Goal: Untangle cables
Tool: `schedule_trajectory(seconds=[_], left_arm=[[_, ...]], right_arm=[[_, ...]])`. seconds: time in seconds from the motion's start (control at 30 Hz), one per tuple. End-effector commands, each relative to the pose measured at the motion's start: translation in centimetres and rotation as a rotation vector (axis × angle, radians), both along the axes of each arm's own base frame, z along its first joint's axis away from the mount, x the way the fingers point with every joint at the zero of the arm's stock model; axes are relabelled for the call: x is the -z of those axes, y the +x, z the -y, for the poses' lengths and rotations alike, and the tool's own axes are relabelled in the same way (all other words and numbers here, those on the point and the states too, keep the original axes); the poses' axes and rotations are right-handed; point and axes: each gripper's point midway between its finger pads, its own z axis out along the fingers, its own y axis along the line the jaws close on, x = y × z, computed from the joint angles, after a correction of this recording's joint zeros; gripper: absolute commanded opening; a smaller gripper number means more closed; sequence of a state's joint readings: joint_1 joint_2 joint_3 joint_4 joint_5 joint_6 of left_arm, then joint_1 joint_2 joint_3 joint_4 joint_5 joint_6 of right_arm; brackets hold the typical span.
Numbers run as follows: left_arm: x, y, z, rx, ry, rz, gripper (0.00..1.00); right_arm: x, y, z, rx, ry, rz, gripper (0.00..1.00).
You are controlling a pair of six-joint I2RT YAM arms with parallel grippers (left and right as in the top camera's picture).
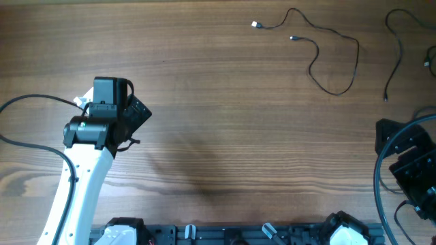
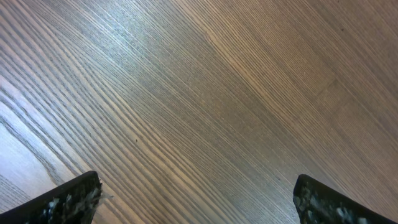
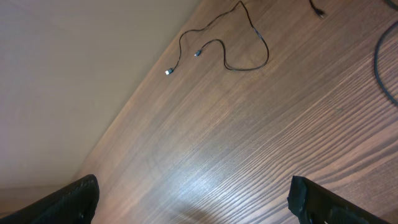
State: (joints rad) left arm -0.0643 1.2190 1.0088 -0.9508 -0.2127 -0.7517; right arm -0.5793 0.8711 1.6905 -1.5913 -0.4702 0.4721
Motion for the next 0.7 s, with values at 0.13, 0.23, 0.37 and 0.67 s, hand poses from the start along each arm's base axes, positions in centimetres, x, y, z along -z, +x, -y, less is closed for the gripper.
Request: schedule_trajectory(seconds=[0.13,0.23,0.37,0.67], left_arm=[[-0.2,-0.1,-0.4,0.003,0.021,0.003,1.0],[-0.2,-0.1,-0.4,0.003,0.021,0.003,1.0],[-0.2,-0.1,-0.4,0.003,0.021,0.003,1.0],[-0.2,-0.1,-0.4,0.003,0.021,0.003,1.0]], right_arm=[[0.2,0.1,0.2,0.011,0.003,-0.006,1.0],[0.3,0.1,-0.3,-0.022,0.005,-0.009,1.0],[0.3,0.0,-2.3,-0.149,0.004,-0.009,1.0],[-0.1,-1.2,-3.9,-0.223,-0.015,0.029,1.0]])
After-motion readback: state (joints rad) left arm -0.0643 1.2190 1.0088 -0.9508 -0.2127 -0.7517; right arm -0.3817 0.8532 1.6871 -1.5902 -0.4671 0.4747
